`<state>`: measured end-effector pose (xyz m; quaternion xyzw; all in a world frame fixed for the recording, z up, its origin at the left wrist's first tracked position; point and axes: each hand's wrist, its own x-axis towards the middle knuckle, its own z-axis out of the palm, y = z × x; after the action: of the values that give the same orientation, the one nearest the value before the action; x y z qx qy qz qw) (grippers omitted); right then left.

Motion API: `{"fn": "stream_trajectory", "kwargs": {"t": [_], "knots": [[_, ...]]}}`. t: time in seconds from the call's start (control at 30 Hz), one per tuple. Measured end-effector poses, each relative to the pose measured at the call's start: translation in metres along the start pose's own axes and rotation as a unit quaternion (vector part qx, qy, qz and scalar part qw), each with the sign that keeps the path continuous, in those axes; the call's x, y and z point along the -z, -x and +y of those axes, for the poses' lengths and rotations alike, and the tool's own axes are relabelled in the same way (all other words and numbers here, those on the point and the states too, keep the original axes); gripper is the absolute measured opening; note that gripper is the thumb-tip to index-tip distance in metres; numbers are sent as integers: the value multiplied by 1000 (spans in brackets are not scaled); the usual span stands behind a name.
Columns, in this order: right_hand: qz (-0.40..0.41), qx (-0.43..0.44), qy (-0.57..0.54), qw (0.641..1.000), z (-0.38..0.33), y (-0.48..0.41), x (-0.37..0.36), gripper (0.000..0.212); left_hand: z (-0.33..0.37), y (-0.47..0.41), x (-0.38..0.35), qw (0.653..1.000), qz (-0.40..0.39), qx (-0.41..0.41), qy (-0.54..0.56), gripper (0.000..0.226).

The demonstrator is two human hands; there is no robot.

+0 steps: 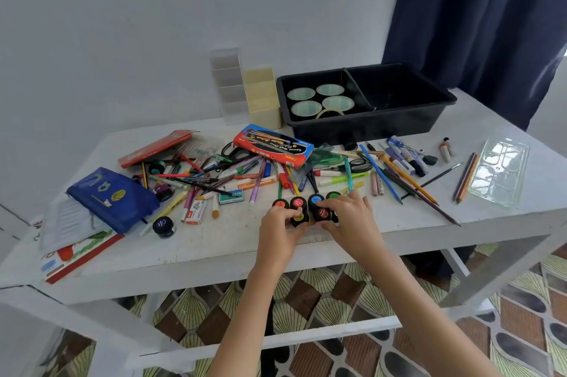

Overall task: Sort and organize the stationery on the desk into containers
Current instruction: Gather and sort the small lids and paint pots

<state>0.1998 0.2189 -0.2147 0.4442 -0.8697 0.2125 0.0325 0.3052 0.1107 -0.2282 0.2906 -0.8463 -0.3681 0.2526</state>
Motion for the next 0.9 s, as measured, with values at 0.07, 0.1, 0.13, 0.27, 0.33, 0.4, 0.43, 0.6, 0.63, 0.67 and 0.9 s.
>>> {"fn": "stream_trajectory", "kwargs": {"t": [0.07, 0.1, 0.13, 0.27, 0.33, 0.4, 0.43, 0.6, 0.63, 0.67, 0.9], "knots": [[-28, 19, 48, 998, -1, -4, 1, 45, -1, 0, 0, 1000, -9, -7, -1, 30], [-36, 25, 58, 997, -2, -5, 1, 44, 0, 0, 0, 1000, -15, -10, -2, 28], [-39, 27, 61, 997, -2, -7, 1, 42, 1, 1, 0, 1000, -20, -13, -2, 26], [-44, 36, 73, 996, -3, -9, -2, 35, 3, 1, 0, 1000, -16, 4, 6, 23], [-46, 38, 73, 996, -4, -10, -3, 34, 4, -1, -1, 1000, -16, 15, 6, 22], [-49, 36, 66, 996, -5, -13, -1, 32, 6, -3, 0, 999, -22, 24, -2, 21], [-57, 35, 67, 996, -7, -15, 1, 32, 6, -5, 1, 999, -27, 26, -4, 20], [-100, 38, 121, 987, -17, -25, 7, 26, 3, -9, 4, 998, -48, 42, 3, 18], [-101, 36, 120, 987, -17, -25, 8, 26, 3, -10, 5, 998, -55, 42, 2, 18], [-98, 33, 115, 988, -17, -25, 8, 26, 4, -11, 6, 997, -64, 39, -6, 18], [-72, 17, 43, 996, -7, -17, 3, 30, 5, -22, 14, 994, -103, 34, -14, 16]]}}
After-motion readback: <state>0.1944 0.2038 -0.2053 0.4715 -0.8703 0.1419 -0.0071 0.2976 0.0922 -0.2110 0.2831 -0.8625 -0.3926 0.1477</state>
